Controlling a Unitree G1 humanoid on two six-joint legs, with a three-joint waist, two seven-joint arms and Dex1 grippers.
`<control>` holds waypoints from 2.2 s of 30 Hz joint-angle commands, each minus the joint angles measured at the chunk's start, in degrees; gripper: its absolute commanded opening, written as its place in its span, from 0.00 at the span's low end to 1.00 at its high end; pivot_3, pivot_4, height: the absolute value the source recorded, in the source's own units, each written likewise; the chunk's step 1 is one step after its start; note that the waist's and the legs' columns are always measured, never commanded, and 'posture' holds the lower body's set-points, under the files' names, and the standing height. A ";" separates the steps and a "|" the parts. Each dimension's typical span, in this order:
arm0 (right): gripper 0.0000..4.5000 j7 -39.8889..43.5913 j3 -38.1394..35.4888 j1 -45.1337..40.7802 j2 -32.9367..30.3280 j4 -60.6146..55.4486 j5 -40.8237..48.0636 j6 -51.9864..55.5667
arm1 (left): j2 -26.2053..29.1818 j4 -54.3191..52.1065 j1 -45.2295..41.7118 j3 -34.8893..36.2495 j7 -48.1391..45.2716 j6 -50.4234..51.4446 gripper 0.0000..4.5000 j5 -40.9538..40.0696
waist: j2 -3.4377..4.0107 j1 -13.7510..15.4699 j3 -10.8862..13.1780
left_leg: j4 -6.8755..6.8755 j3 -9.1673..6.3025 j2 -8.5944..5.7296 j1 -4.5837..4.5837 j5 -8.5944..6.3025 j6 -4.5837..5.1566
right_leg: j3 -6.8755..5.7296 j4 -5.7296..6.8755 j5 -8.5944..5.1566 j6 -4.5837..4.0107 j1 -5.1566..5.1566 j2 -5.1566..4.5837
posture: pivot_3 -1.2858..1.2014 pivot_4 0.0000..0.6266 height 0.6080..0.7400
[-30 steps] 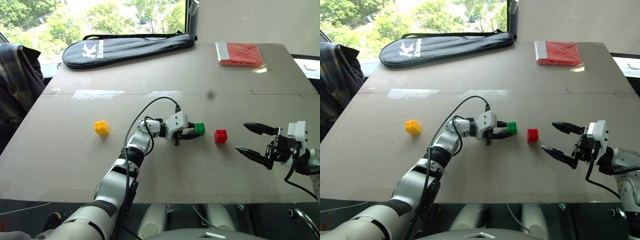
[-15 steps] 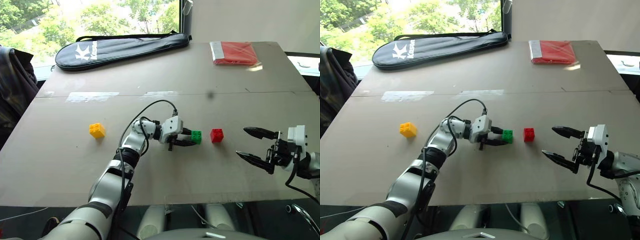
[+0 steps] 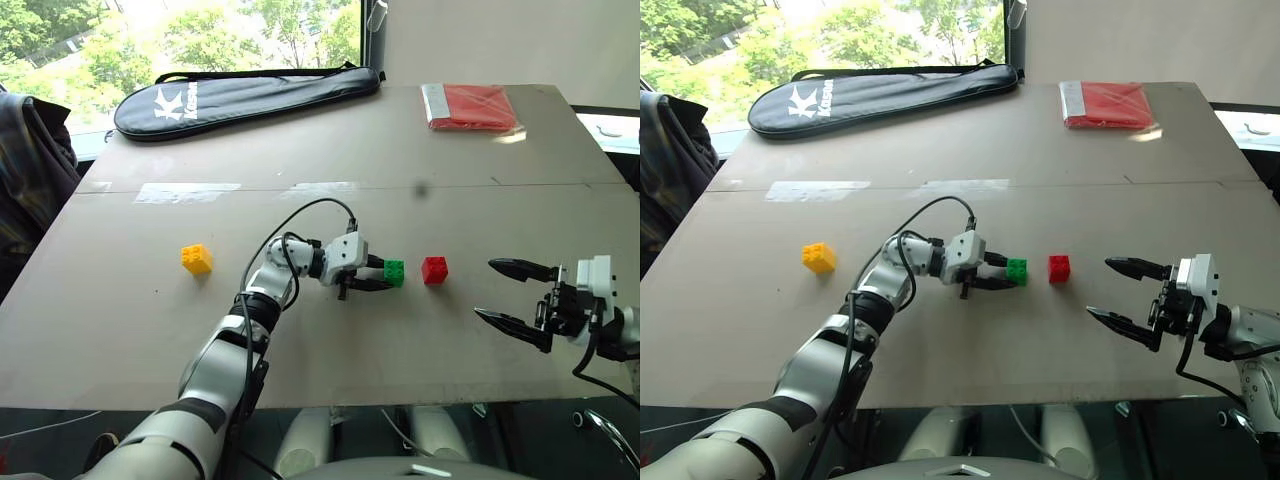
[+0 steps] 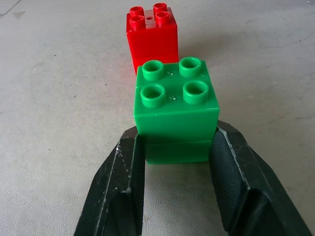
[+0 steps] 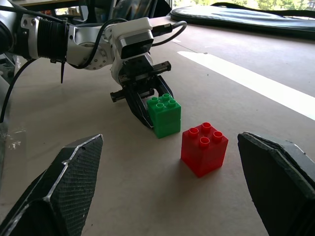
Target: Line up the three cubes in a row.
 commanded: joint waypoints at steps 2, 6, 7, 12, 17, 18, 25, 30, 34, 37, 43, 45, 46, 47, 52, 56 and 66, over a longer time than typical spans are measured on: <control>1.00 0.58 -1.45 -0.26 0.17 -0.72 1.00 -1.14 | 0.31 2.15 0.22 -0.55 1.58 1.52 0.50 1.51 | 0.00 0.00 0.00 | 0.00 0.00 0.00 0.00 0.00 0.00 | 0.00 0.00 0.00 0.00 0.00 0.00 | 0.52 0.24 1.00; 1.00 0.61 -1.34 -0.23 0.33 -0.69 1.00 -1.32 | 0.23 2.33 0.16 -0.37 2.56 2.14 0.92 1.56 | 0.01 -0.03 0.00 | 0.00 0.00 0.00 0.02 0.00 0.00 | 0.00 0.02 0.00 0.00 0.00 0.01 | 0.52 0.24 1.00; 1.00 0.65 -1.34 -0.24 0.35 -0.64 1.01 -1.38 | 0.17 2.36 0.17 -0.26 2.96 2.23 0.99 1.51 | 0.01 -0.04 0.00 | 0.00 0.00 0.00 0.02 0.00 0.00 | 0.01 0.02 0.00 0.00 0.00 0.01 | 0.52 0.24 1.00; 1.00 0.82 -1.43 -0.38 0.42 -0.37 1.08 -1.54 | 0.29 1.85 0.30 -0.29 3.41 1.86 0.99 1.53 | 0.01 -0.02 0.00 | 0.00 0.00 0.00 0.01 0.00 0.00 | 0.01 0.01 0.00 0.00 0.00 0.00 | 0.52 0.24 1.00; 1.00 0.91 -1.33 -1.02 0.69 -0.70 1.74 -1.29 | 2.21 -4.23 2.00 1.11 -0.02 3.83 0.99 -1.90 | 0.00 -0.09 0.00 | 0.00 0.00 0.03 0.00 0.00 0.00 | 0.01 0.01 0.00 0.00 -0.01 0.00 | 0.52 0.24 1.00; 1.00 0.83 -1.30 -1.37 0.68 -1.13 2.16 -0.84 | 3.46 -7.03 2.65 1.69 -1.54 5.36 0.99 -3.36 | 0.00 -0.19 0.00 | -0.01 0.00 0.04 0.00 0.00 0.00 | 0.01 0.01 0.00 0.00 -0.01 0.00 | 0.52 0.24 1.00; 1.00 1.38 0.67 -5.00 0.59 -3.11 4.47 1.99 | 14.33 -31.80 14.54 5.15 -6.00 18.05 0.99 -12.21 | 0.01 -1.20 0.04 | -0.12 0.08 0.22 -0.30 0.03 -0.05 | 0.18 0.06 0.00 -0.03 -0.44 0.03 | 0.52 0.24 1.00; 1.00 0.95 2.68 -8.25 1.43 -5.24 7.41 5.59 | 15.00 -50.76 26.21 14.06 9.68 27.13 0.99 -16.09 | -0.05 -0.91 0.08 | -0.11 0.07 0.21 -0.33 0.01 -0.02 | 0.20 0.00 0.00 -0.02 -0.45 -0.11 | 0.52 0.24 1.00; 1.00 2.05 3.04 -9.70 1.85 -2.95 7.80 6.51 | 10.55 -69.68 39.27 22.83 29.52 35.44 0.99 -15.66 | -0.05 -0.15 0.08 | -0.14 0.09 0.35 -0.34 0.00 -0.03 | 0.26 -0.03 0.00 -0.03 -0.47 -0.26 | 0.52 0.24 1.00; 1.00 4.12 2.66 -9.90 1.96 -0.30 7.54 5.60 | 6.98 -77.75 46.05 25.71 39.59 38.31 0.99 -14.02 | -0.06 0.48 0.08 | -0.17 0.12 0.34 -0.35 0.00 -0.04 | 0.31 -0.08 0.01 -0.03 -0.47 -0.28 | 0.52 0.24 1.00; 1.00 13.36 1.24 -10.58 3.81 5.84 10.62 2.75 | -0.30 -81.83 57.94 29.97 56.49 35.26 0.99 -4.61 | -0.06 1.17 0.07 | -0.17 0.20 0.31 -0.25 -0.01 -0.03 | 0.26 -0.10 0.01 -0.04 -0.39 -0.14 | 0.52 0.24 1.00; 1.00 16.13 0.53 -10.46 4.65 7.89 10.88 0.94 | -1.12 -80.42 60.11 30.24 58.73 33.10 0.99 -2.79 | -0.07 1.27 0.08 | -0.17 0.21 0.31 -0.24 -0.02 -0.02 | 0.24 -0.11 0.00 -0.04 -0.38 -0.05 | 0.52 0.24 1.00; 1.00 17.06 -0.05 -10.45 5.31 8.52 11.40 0.20 | -1.16 -79.88 60.87 30.10 59.24 32.42 0.99 -2.26 | -0.07 1.29 0.07 | -0.17 0.22 0.31 -0.23 -0.02 -0.02 | 0.24 -0.11 0.00 -0.04 -0.37 -0.05 | 0.52 0.24 1.00; 1.00 17.94 -0.60 -10.34 5.82 9.13 11.63 -0.71 | -1.57 -79.39 61.33 30.41 60.02 32.00 0.99 -2.44 | -0.07 1.35 0.08 | -0.17 0.23 0.31 -0.23 -0.02 -0.02 | 0.24 -0.11 0.00 -0.05 -0.37 -0.05 | 0.52 0.24 1.00; 1.00 19.72 -1.79 -9.42 5.96 10.93 10.61 -2.76 | -1.42 -75.92 61.69 32.37 62.54 30.33 0.99 -2.89 | -0.06 1.38 0.07 | -0.17 0.22 0.30 -0.24 -0.02 -0.01 | 0.20 -0.13 0.00 -0.05 -0.36 -0.07 | 0.52 0.24 1.00; 1.00 19.81 -2.14 -9.05 5.82 11.38 10.27 -3.49 | -0.60 -72.73 59.34 33.67 65.56 29.61 0.99 -1.54 | -0.05 1.37 0.07 | -0.18 0.22 0.31 -0.23 -0.02 -0.01 | 0.18 -0.13 0.00 -0.05 -0.36 -0.07 | 0.52 0.24 1.00; 1.00 16.41 -3.04 -9.50 6.79 10.37 10.18 -5.39 | 2.02 -57.04 48.54 32.10 65.94 29.37 0.99 -2.16 | -0.04 1.28 0.06 | -0.18 0.23 0.24 -0.25 -0.01 -0.04 | 0.18 -0.15 0.02 -0.05 -0.37 -0.12 | 0.52 0.24 1.00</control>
